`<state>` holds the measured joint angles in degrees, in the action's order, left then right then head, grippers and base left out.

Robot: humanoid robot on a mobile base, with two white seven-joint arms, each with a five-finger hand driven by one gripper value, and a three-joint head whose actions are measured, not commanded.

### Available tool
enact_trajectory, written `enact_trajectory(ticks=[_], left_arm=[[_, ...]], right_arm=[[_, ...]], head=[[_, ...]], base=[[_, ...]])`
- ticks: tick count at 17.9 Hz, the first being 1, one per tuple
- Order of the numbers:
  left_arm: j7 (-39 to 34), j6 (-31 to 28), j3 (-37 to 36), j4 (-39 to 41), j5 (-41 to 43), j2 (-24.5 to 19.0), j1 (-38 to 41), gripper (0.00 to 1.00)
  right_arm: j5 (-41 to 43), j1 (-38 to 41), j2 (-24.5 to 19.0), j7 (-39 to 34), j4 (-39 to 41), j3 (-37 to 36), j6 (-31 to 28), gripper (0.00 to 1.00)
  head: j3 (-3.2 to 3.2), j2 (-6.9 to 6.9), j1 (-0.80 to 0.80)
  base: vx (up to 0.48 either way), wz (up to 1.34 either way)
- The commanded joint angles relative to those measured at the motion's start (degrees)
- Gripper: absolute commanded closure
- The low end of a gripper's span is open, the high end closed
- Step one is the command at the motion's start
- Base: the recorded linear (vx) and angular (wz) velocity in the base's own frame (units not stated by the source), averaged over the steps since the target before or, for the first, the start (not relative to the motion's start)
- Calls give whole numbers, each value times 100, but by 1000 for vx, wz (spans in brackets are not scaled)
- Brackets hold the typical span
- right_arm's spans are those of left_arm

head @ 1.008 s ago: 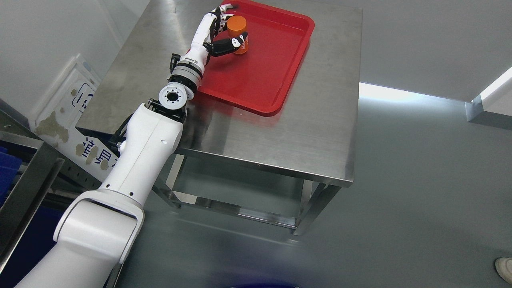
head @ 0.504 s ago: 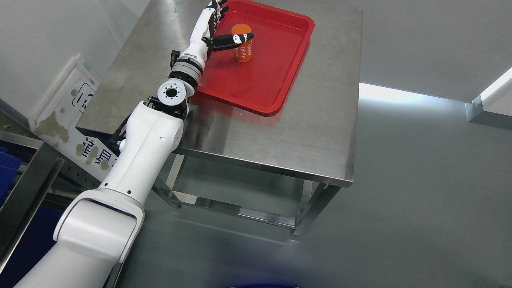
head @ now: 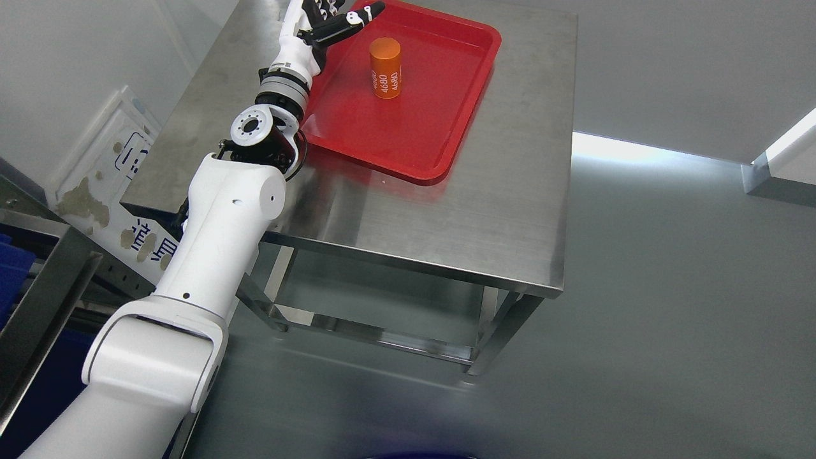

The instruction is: Grab orange capacitor from left shelf to right desk

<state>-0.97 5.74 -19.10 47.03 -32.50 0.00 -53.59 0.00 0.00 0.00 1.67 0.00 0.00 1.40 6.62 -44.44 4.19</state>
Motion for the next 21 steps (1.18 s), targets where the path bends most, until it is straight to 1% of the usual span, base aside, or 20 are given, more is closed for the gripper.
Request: enact_trajectory(ticks=[1,4,8,10,13,19,21], left_arm=[[-9,-187,1416,210,-485,-100,51,1],[-9,-187,1760,140,-485,-100,208,1],[-44,-178,1778,140,-276,-100,384,0],[-53,-170,1787,140,197,-100,446,0],[-44,-170,1848,140,1357,-100,473,0],[0,-187,2226,192,1466,-100,464,0],[52,-187,2209,193,1466,-100,464,0]], right_arm=[[-26,114,100,0,100,-70,0,0],[-26,114,100,0,100,-70,0,0],[-26,114,100,0,100,-70,0,0],[-26,114,100,0,100,-70,0,0],[-26,114,100,0,100,-70,0,0],[-26,114,100,0,100,-70,0,0],[-26,114,100,0,100,-70,0,0]], head=[[0,0,0],[0,0,0],[0,0,0],[0,0,0],[0,0,0],[0,0,0],[0,0,0]], base=[[0,0],[0,0],[0,0],[0,0],[0,0],[0,0],[0,0]])
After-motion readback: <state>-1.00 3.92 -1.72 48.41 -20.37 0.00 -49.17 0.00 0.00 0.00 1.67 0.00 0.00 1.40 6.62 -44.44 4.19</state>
